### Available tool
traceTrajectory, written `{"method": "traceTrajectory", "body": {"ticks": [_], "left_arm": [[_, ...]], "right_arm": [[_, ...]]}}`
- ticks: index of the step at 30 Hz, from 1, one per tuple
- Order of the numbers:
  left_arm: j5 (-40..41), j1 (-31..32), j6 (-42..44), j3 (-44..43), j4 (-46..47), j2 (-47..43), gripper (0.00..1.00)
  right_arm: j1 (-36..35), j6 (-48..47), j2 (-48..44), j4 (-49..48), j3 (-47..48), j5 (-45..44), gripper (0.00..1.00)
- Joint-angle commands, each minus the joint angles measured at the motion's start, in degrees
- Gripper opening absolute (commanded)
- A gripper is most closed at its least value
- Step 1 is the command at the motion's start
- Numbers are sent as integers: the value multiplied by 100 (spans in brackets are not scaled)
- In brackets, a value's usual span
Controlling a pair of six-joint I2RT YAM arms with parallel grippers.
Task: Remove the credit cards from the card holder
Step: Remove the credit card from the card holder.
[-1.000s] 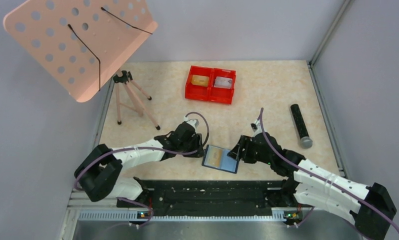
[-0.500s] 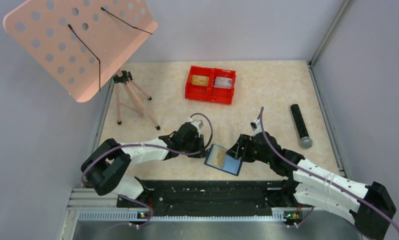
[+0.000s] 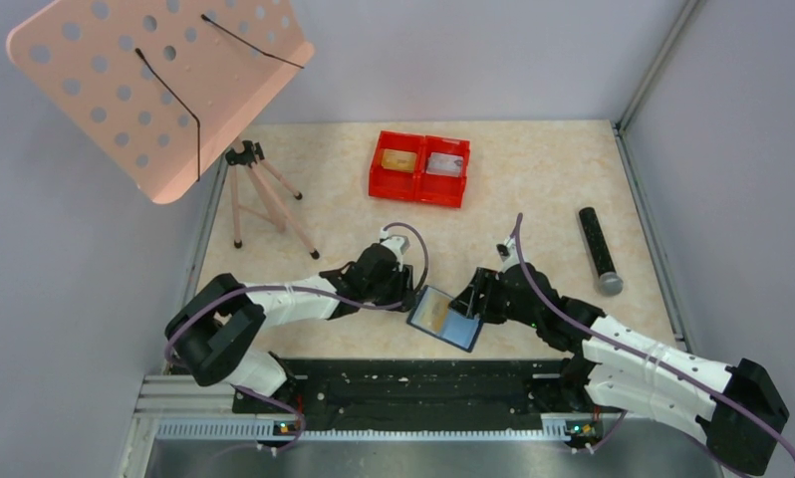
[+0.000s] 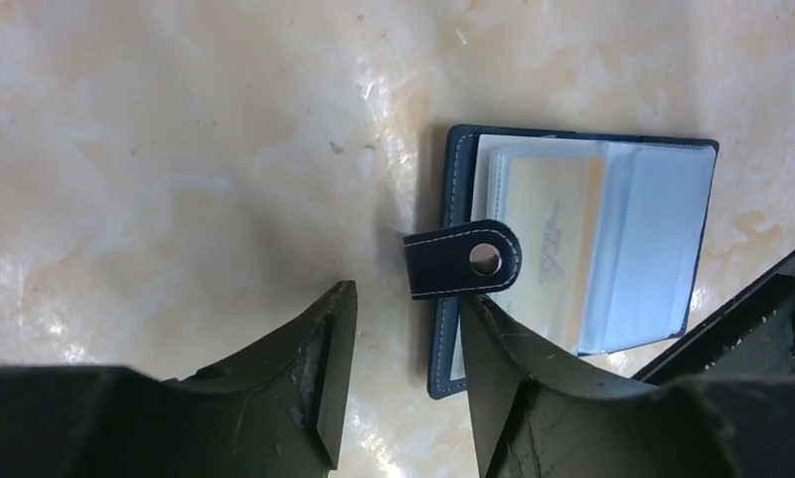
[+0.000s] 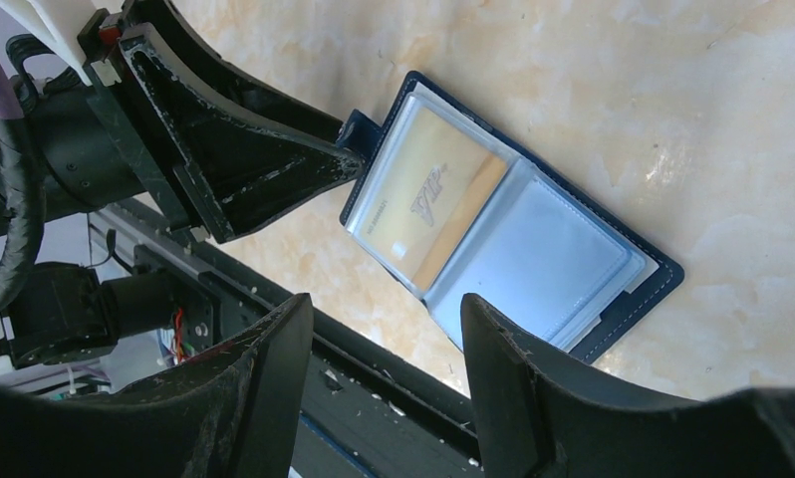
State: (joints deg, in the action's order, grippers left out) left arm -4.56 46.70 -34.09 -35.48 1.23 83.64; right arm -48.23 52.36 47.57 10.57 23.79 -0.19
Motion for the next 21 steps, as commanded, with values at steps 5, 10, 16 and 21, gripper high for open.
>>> {"method": "traceTrajectory", "body": {"ticks": [5,10,16,21], "left_arm": [[-347,34,401,-270,673,311,49],[-205,42,534,-586,505,597,49],[-440,59,575,-723,648,826,43],[-672,59,251,-671,632,801,11]], "right_arm": [[-74,11,-45,-229,129,-67,57],[-73,17,-27,-310,120,-42,57],[-77,19,-20,-326,100,-51,57],[-76,-1,-22,-302,67,-110,57]]}}
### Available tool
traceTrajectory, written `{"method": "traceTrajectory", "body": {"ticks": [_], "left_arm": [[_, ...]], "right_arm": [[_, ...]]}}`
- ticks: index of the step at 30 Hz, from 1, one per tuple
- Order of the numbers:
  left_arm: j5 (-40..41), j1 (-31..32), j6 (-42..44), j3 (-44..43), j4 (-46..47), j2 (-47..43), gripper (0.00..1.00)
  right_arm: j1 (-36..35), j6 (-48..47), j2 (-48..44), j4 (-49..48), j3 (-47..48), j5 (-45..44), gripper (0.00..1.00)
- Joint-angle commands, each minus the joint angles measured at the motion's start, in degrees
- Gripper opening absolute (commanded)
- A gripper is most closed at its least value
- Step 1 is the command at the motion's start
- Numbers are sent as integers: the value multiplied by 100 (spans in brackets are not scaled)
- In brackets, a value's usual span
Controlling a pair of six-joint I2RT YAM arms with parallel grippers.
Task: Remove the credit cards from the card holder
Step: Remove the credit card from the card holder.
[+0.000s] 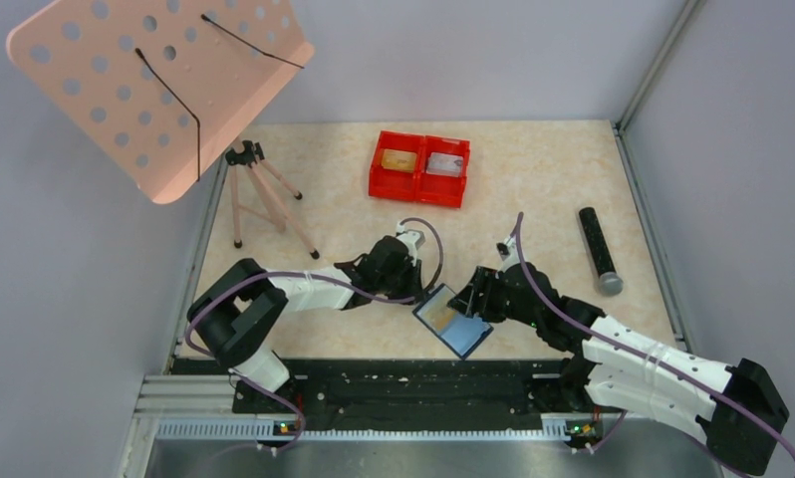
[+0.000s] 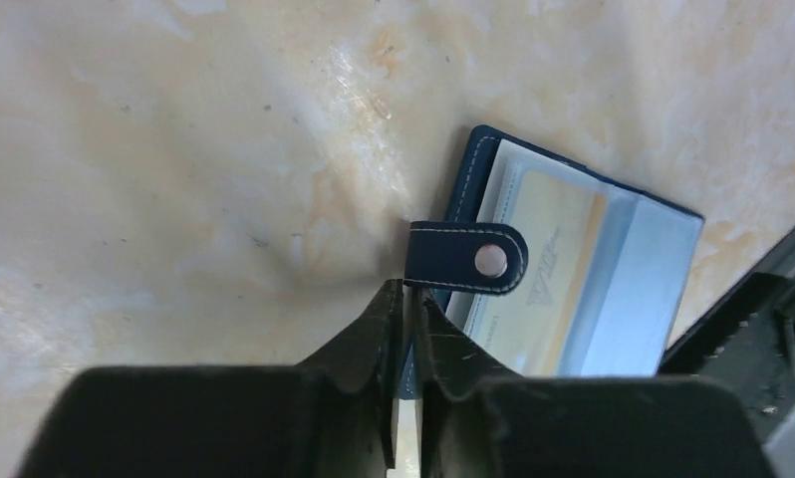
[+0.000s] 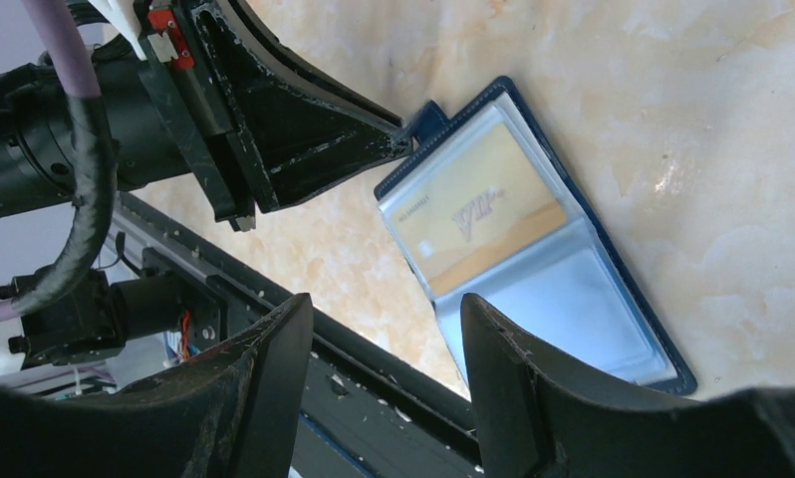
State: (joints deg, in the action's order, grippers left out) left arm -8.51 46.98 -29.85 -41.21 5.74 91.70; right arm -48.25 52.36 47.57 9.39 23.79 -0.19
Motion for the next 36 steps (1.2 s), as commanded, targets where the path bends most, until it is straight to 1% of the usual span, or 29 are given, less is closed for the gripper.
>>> {"method": "traceTrajectory", "body": {"ticks": [1,2,6,11,17,20,21,22,24,25,26,28,30,32,36], "left_arm": [[-365,30,-288,-57,222,-29,5],[-475,30,-443,10,277,-78,0],[-914,35,-1293,583,888,-368,0],[-868,98,-1784,1296,1231,-832,0],[-676,162,-2034,1920,1387,-1534,0],[-562,164,-2060,1972,1255,-1781,0],[-502,166,-2048,1976,1182,-1851,3],[-383,170,-2018,1964,1077,-1925,10],[-143,164,-1853,1885,914,-1971,29],[-13,166,-1708,1796,798,-1957,36],[105,163,-1549,1668,668,-1903,40],[206,163,-1252,1346,482,-1709,45],[189,162,-1002,1056,454,-1516,48],[187,168,-833,887,463,-1317,54],[150,171,-582,607,441,-974,57]], "right_arm": [[-72,10,-17,-195,56,-125,57],[-73,18,-2,-215,40,-130,57],[-72,153,240,8,19,-117,57],[-75,422,646,378,23,-226,56],[-79,412,881,-173,-131,-567,57],[-76,197,1165,-619,-136,-545,57],[-80,184,1286,-750,-133,-510,57],[-79,158,1412,-860,-105,-464,57],[-85,113,1686,-975,-41,-400,57],[-78,94,1805,-1064,-8,-388,57],[-79,68,1922,-1127,8,-367,57],[-72,-71,2058,-1330,6,-311,57],[-79,-249,2095,-1534,-63,-311,56],[-76,-544,2079,-1678,-102,-330,56],[-18,-1154,2174,-1632,62,-336,56]]}}
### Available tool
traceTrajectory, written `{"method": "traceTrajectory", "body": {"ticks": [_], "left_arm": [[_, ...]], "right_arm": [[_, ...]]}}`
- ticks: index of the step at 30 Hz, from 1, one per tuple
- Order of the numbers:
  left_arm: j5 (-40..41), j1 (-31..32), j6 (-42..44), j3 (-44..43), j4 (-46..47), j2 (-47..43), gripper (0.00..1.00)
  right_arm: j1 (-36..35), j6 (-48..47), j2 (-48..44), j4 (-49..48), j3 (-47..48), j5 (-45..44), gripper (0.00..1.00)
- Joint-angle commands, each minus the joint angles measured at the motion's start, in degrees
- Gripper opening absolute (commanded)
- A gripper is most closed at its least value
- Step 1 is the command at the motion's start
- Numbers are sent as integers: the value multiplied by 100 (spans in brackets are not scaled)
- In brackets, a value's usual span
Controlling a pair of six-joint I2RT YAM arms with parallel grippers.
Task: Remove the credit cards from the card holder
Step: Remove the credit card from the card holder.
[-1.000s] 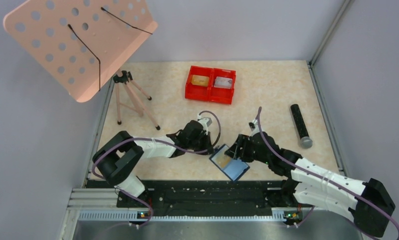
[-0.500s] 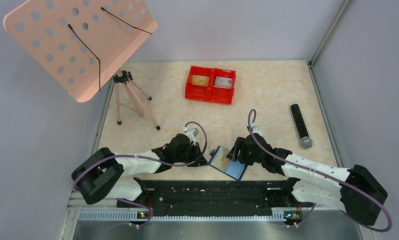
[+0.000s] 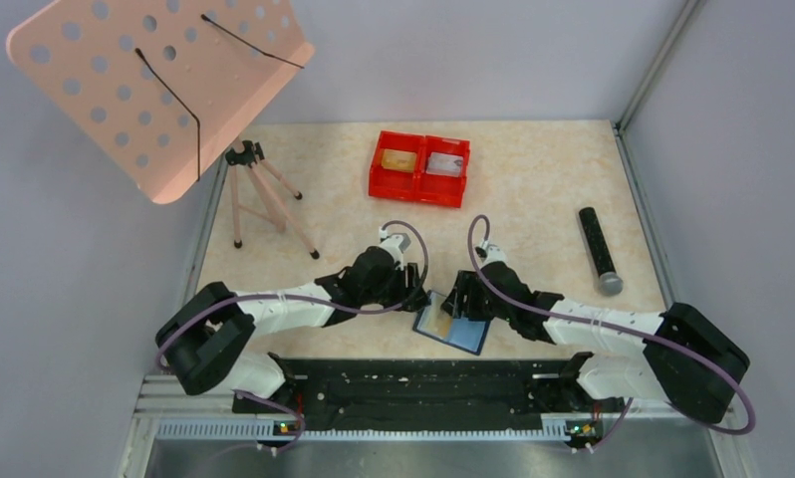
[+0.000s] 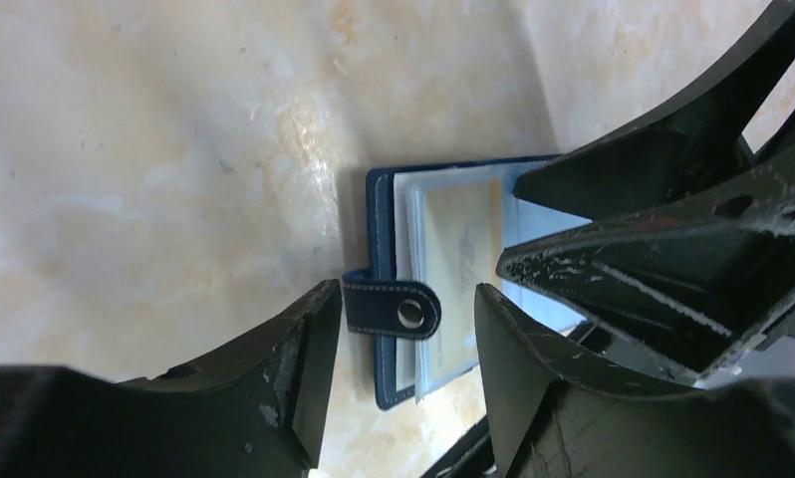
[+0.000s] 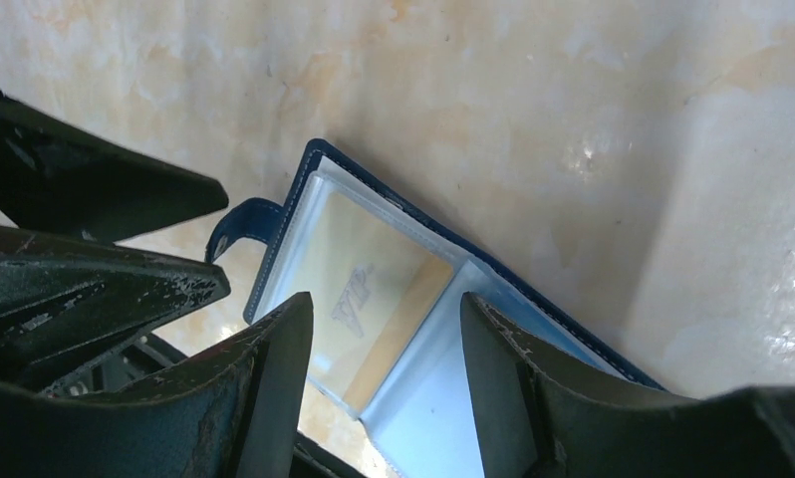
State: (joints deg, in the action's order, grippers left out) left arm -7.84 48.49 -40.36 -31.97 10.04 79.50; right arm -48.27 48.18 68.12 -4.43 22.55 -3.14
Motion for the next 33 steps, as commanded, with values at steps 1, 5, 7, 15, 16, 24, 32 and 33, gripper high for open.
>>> {"method": "traceTrajectory", "body": {"ticks": [1,5,7,15,16,24,32,33], "left_arm": [[92,20,475,-360,10,334,58],[163,20,422,-441,-77,575,58],[299,20,384,-459,-198,609,58],[352,20,412,-455,-290,588,32],[323,20,403,-456,-304,584,25],[-163,20,-507,-57,-296,-2,0],[62,25,-1385,628,244,-886,0],[151,21,-1421,656,231,-938,0]], "right_arm": [[-4,-819,160,-177,268,-20,56],[0,-968,276,-154,382,75,56],[14,-1014,303,-208,362,77,56],[16,-1122,313,-291,342,79,56],[18,-1145,315,-287,347,62,56],[24,-1025,198,609,968,4,57],[-454,236,142,1293,1191,-324,59],[-529,305,148,1356,1257,-385,59]]}}
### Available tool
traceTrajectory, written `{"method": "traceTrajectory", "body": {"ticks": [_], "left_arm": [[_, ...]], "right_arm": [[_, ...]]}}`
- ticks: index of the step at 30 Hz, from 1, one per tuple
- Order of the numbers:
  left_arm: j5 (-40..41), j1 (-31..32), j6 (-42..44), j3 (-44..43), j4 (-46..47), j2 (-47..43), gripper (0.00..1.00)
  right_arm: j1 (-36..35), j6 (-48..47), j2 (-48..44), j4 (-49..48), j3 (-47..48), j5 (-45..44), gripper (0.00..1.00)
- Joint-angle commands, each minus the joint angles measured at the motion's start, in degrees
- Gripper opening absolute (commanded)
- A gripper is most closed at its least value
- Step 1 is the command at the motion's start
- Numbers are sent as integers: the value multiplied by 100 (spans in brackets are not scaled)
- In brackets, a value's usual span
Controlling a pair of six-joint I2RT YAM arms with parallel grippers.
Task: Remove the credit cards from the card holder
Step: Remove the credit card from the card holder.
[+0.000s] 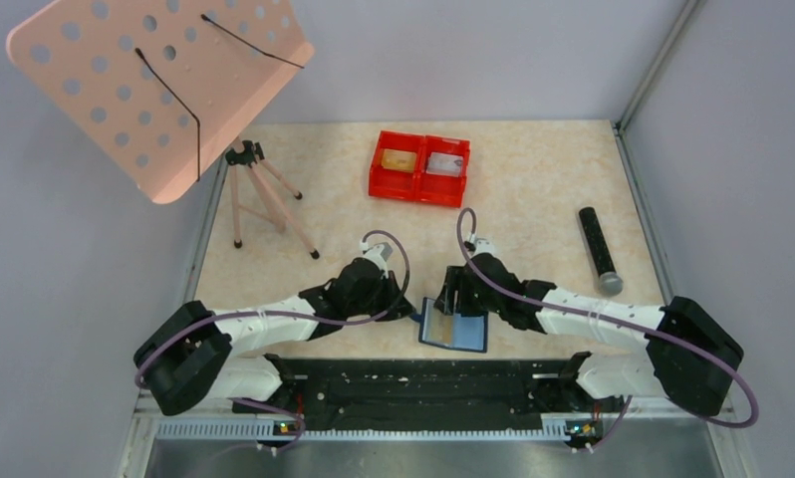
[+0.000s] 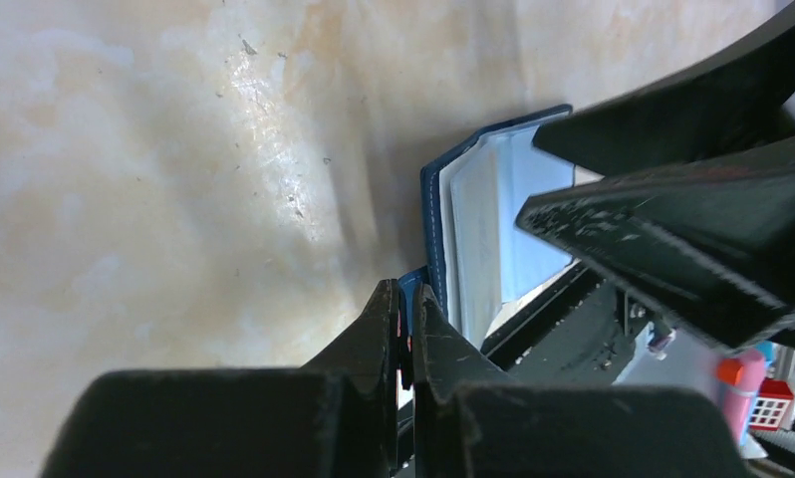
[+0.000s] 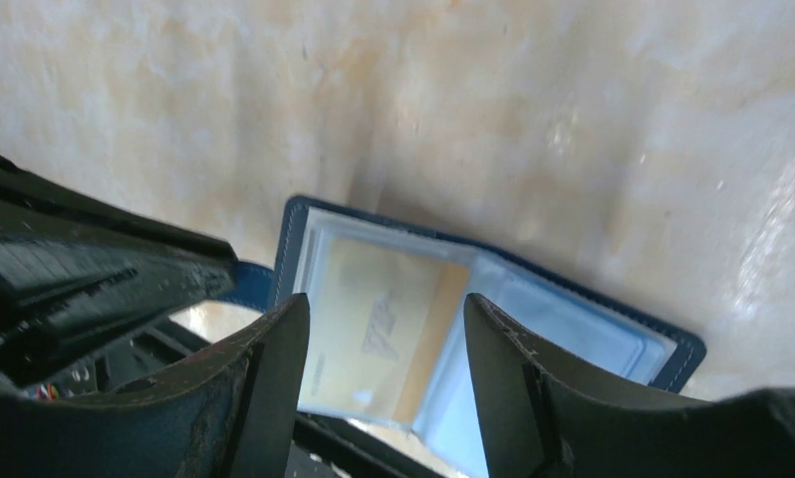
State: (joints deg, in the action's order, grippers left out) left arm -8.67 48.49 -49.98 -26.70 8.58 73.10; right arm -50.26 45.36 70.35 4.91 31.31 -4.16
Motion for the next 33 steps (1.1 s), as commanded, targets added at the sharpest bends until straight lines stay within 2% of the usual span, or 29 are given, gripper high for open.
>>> {"method": "traceTrajectory", "body": {"ticks": [1,7,20,28,33], "left_arm": [[309,20,-484,152,367,-330,0],[502,20,-574,221,233,-523,0],[570,20,-626,319,245,-648,0],[897,22,-663,434,82,-848,0],[1238,20,-707,543,-46,-1028,0]], "right_arm": [[-410,640,-62,479,429,-347,59],[-766,855,38,554,638,-584,62],[-1073,1197,754,229,732,-536,59],[-1067,1064,834,308,651,-732,46],[-1073,885,702,474,608,-873,45]]}}
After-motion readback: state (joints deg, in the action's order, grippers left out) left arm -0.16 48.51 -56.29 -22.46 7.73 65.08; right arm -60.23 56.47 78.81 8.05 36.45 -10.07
